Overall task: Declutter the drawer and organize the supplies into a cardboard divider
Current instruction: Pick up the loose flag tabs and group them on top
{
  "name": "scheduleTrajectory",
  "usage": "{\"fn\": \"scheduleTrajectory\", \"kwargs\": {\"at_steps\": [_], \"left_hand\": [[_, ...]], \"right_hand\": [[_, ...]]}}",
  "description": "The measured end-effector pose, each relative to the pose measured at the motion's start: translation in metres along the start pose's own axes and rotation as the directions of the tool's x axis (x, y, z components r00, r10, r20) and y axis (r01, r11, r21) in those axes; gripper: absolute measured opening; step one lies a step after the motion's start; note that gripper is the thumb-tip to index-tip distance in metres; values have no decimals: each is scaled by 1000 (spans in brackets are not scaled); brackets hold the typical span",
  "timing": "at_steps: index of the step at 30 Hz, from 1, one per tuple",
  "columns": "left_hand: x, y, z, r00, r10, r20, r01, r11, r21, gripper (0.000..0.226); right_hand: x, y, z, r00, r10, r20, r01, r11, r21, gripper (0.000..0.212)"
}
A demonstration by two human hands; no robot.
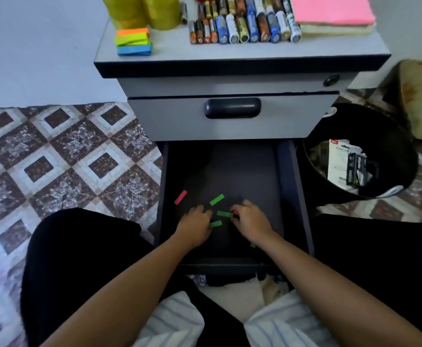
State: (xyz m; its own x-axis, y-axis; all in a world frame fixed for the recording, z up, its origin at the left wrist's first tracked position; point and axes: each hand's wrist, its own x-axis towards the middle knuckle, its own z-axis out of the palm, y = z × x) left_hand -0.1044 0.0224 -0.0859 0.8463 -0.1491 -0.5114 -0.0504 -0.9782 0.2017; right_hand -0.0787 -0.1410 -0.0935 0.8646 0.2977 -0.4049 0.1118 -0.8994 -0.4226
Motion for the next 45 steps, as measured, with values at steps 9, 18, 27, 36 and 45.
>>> {"fn": "scheduleTrajectory", "kwargs": {"at_steps": [9,18,27,36,45], "left_hand": [[10,1,15,997,69,-39,-63,990,125,30],[28,0,-9,998,61,-15,-61,998,-23,18],[70,10,-28,1000,7,-21,-10,984,-178,17],[70,19,-5,974,-217,-61,195,948,-250,30],[60,31,6,950,-286,-127,246,933,-263,26]], "right_hand": [[22,-10,28,999,-12,-43,4,986,-165,24],[15,32,-10,992,-73,101,54,982,181,13],[0,57,-18,798,-326,506,505,820,-268,27],[-8,62,-14,764,-467,445,642,617,-455,31],[-19,56,-9,886,-351,303,434,858,-275,23]]}}
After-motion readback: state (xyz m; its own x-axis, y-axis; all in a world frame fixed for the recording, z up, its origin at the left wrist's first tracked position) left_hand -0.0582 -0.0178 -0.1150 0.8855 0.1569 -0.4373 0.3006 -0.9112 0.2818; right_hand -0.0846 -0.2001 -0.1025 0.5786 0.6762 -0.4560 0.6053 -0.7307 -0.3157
